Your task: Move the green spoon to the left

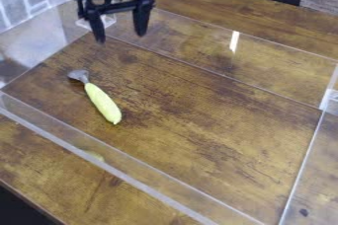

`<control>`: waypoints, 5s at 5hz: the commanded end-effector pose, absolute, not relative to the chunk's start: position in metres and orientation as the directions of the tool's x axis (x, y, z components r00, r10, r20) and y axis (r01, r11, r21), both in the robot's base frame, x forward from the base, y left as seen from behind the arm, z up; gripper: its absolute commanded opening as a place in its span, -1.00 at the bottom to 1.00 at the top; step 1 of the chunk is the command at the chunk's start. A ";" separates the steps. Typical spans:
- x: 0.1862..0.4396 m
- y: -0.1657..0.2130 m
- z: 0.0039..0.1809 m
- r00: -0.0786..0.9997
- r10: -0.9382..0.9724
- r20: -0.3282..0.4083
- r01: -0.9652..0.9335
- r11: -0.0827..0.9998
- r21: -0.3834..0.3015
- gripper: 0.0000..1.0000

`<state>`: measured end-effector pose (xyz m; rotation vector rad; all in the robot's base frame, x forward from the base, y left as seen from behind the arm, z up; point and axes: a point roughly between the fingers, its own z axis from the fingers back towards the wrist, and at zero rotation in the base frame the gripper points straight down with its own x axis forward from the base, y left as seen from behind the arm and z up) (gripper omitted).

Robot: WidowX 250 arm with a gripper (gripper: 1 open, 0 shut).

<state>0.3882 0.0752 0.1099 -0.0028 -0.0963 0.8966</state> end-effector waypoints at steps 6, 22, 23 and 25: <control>0.404 0.069 0.115 0.645 0.751 0.140 -0.747 0.658 -0.095 1.00; 0.393 0.148 0.160 -0.259 0.963 -0.070 -0.957 -0.266 -0.114 -1.00; 0.393 0.145 0.152 -0.292 0.953 -0.078 -0.948 -0.299 -0.108 1.00; 0.420 0.147 0.143 -0.109 0.990 -0.088 -0.987 -0.118 -0.109 1.00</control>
